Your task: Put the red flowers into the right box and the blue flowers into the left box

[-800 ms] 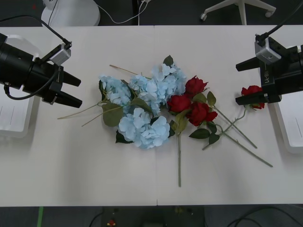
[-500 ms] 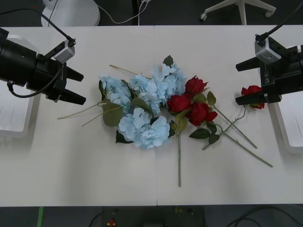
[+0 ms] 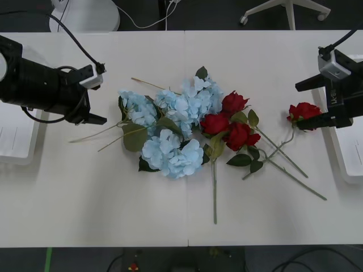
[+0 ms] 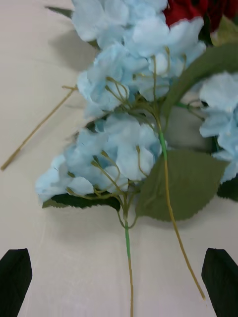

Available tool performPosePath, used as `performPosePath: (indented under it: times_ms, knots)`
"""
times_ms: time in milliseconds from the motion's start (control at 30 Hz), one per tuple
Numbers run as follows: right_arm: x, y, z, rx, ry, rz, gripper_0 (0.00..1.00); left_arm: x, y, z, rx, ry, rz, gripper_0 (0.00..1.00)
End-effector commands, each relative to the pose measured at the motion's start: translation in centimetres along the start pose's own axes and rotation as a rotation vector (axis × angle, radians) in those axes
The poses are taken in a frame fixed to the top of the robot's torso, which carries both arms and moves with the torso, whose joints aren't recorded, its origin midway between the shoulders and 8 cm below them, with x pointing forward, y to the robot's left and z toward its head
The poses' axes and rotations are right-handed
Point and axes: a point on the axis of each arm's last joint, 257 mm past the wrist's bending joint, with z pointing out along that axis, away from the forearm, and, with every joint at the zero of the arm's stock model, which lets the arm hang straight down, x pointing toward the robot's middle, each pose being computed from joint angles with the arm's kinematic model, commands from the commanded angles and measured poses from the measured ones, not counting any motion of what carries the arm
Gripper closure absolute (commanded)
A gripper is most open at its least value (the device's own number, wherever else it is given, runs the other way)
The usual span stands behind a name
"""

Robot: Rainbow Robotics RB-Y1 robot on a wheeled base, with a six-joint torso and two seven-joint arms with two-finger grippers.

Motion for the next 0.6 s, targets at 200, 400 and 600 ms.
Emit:
performPosePath:
  times_ms: [200, 400, 600]
  knots:
    - [2.7, -2.9, -2.3, 0.138, 0.127, 0.297, 0.05, 3.4, 3.6, -0.8, -0.066, 0.19, 0.228, 0.0]
    - [5.3, -3.8, -1.1, 0.238, 0.197, 0.607, 0.05, 4.2, 3.2, 0.6, -0.046, 0.269, 0.341, 0.0]
    - [7.8, -4.3, 0.7, 0.343, 0.217, 0.959, 0.05, 4.6, 1.7, 2.3, 0.033, 0.355, 0.422, 0.0]
